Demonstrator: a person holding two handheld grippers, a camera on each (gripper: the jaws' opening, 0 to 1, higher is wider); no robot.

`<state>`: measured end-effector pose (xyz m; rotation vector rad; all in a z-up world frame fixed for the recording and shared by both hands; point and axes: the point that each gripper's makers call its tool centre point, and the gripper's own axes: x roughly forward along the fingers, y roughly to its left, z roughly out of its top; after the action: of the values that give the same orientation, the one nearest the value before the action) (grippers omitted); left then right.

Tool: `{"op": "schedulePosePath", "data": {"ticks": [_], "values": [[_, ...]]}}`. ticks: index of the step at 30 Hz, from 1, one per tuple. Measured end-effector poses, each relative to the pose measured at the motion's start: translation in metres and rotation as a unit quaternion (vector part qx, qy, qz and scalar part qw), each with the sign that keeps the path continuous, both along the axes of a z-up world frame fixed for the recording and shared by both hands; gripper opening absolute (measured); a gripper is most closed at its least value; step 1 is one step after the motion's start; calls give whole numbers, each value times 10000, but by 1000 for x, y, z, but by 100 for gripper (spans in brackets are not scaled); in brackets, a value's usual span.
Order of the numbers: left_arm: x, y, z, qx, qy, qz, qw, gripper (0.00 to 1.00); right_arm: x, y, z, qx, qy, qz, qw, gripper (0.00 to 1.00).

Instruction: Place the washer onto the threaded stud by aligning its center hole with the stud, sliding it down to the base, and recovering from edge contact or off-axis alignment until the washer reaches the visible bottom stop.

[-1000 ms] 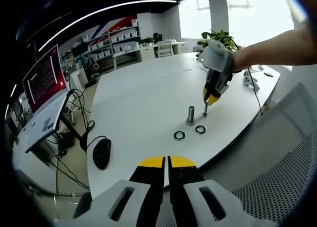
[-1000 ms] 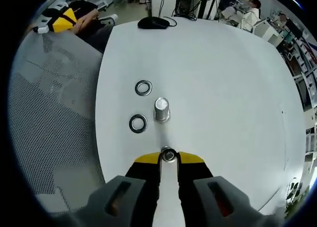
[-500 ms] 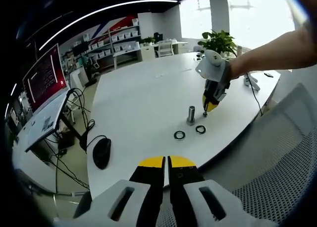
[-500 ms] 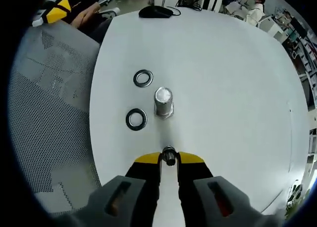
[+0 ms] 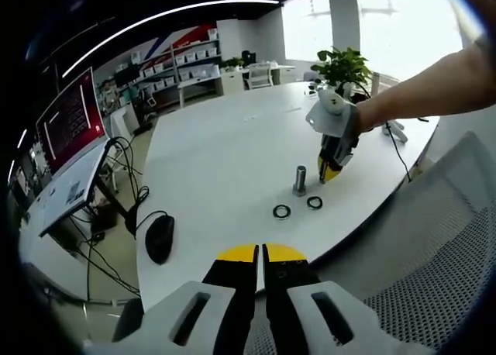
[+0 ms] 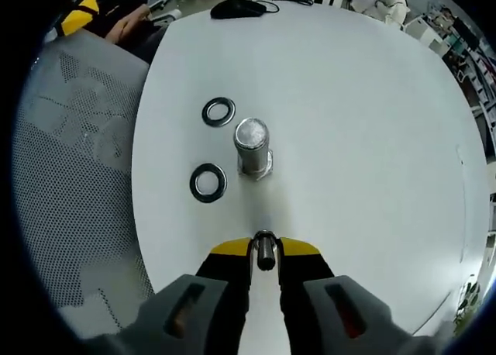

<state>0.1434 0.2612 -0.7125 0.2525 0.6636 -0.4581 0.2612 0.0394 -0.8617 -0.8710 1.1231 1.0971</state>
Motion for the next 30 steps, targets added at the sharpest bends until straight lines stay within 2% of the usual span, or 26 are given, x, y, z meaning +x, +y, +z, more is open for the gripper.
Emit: {"op": "schedulePosePath", "data": {"ticks": [10, 15, 19, 24, 30], "values": [[1, 0, 0, -10, -5, -8, 10000, 0, 1, -15, 1, 116, -153, -301, 9994, 16], [0, -1, 0, -12, -2, -14, 10000, 0, 2, -27, 2, 243, -114, -535, 9982, 17], [1, -1, 0, -8, 4, -20, 10000, 0, 10, -36, 6, 430, -167, -905, 9948, 18], [2, 2, -1, -15, 28, -6, 10000, 0, 22, -51, 10, 459, -376, -1212, 9909, 19], [2, 2, -1, -13, 28, -8, 10000, 0, 35, -66, 11, 529, -538, -1626, 9838, 26]]}}
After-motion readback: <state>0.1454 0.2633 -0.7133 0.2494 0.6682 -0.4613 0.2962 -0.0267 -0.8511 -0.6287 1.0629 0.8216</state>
